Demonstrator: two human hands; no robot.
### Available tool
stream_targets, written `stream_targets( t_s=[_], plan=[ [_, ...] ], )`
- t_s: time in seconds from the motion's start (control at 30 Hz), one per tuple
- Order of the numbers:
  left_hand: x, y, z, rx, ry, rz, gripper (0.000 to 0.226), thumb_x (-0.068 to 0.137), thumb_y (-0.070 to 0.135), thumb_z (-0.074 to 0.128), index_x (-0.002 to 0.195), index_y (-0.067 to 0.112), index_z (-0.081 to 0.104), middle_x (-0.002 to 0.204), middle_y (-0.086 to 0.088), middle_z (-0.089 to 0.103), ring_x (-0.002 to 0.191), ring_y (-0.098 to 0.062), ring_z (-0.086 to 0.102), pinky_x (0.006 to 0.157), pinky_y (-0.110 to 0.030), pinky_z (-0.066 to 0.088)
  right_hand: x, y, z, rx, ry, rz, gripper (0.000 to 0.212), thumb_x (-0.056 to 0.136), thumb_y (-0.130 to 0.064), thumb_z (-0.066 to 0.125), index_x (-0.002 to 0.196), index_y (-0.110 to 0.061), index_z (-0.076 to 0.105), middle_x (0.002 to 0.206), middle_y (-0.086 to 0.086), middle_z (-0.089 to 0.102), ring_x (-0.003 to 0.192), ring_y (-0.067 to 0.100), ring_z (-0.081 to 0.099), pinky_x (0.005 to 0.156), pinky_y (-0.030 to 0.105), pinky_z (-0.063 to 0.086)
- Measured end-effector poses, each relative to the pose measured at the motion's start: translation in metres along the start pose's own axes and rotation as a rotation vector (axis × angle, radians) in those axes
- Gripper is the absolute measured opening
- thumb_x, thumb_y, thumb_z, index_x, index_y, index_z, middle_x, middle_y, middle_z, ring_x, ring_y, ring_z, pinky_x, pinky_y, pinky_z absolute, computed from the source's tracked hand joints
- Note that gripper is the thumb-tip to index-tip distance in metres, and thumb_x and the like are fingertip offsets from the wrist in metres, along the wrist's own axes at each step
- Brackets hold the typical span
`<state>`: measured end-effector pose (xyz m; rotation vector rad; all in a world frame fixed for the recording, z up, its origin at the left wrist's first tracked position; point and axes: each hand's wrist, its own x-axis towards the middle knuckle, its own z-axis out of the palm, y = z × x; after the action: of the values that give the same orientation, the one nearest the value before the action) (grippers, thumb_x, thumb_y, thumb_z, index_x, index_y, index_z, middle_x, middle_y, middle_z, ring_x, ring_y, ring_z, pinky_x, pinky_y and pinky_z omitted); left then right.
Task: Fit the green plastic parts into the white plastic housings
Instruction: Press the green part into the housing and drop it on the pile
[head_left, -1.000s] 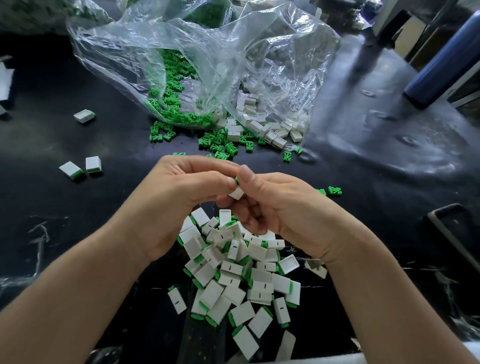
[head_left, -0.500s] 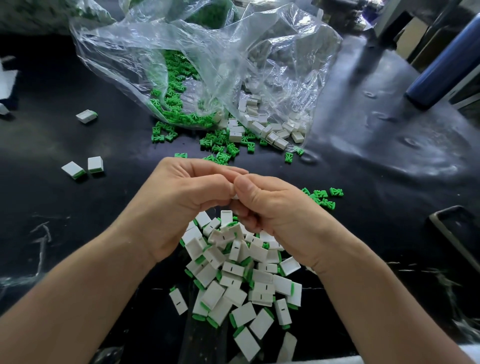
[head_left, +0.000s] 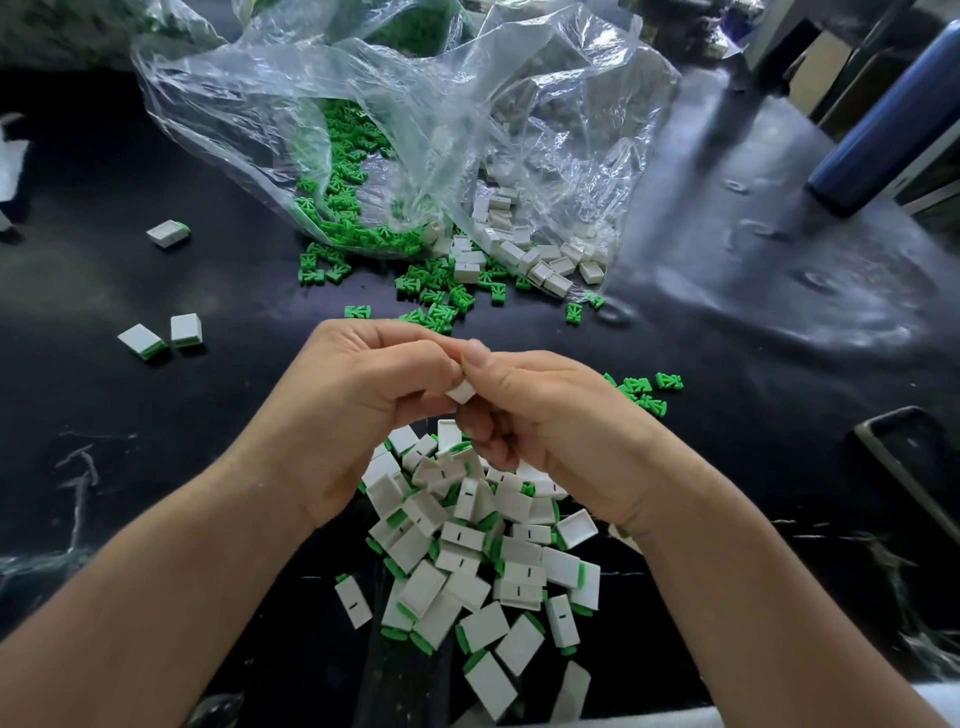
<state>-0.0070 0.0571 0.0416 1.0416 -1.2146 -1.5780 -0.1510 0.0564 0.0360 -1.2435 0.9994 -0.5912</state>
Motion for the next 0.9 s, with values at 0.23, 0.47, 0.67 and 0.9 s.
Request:
stream_targets(
  t_s=[0.23,0.47,0.67,0.9],
  plan=[
    [0.001,0.000,-0.002,-0.128,-0.011,-0.094,0.022,0.060,0.014,0.060,0.075,0.009,0.076,0.074,-0.010,0.073,0.069,-0.016,0.070,0.060,-0.019,0.054,0.003,-0.002,-0.008,0.109,0.007,0.072,0.054,0.083,-0.052,0.036,0.086,-0.006,0.064,0.056,0.000,0.053,0.050,0.012,0.043,0.048,0.022,0.031],
    [0.002,0.001,-0.008,0.000,0.080,-0.082,0.023,0.053,0.023,0.064,0.072,0.014,0.075,0.066,-0.006,0.070,0.058,-0.013,0.064,0.052,-0.020,0.050,0.001,-0.004,-0.010,-0.097,0.238,0.025,0.038,0.094,-0.033,0.047,0.067,-0.014,0.065,0.049,-0.005,0.053,0.043,0.007,0.042,0.043,0.014,0.031],
    [-0.004,0.004,-0.003,0.192,-0.102,-0.084,0.025,0.049,0.030,0.072,0.066,0.011,0.073,0.053,-0.001,0.063,0.040,-0.004,0.046,0.037,-0.011,0.032,0.006,0.001,-0.021,-0.334,0.463,0.033,0.033,0.091,-0.033,0.055,0.062,-0.020,0.064,0.044,-0.010,0.053,0.040,-0.002,0.045,0.046,0.011,0.037],
    [-0.006,0.005,0.001,0.305,-0.151,-0.093,0.040,0.050,0.049,0.066,0.066,0.013,0.075,0.047,0.002,0.057,0.037,0.001,0.039,0.039,-0.005,0.029,0.006,0.007,-0.040,-0.774,0.571,0.056,0.016,0.085,-0.039,0.061,0.074,-0.027,0.060,0.068,-0.014,0.058,0.065,-0.001,0.052,0.064,0.020,0.042]
  ],
)
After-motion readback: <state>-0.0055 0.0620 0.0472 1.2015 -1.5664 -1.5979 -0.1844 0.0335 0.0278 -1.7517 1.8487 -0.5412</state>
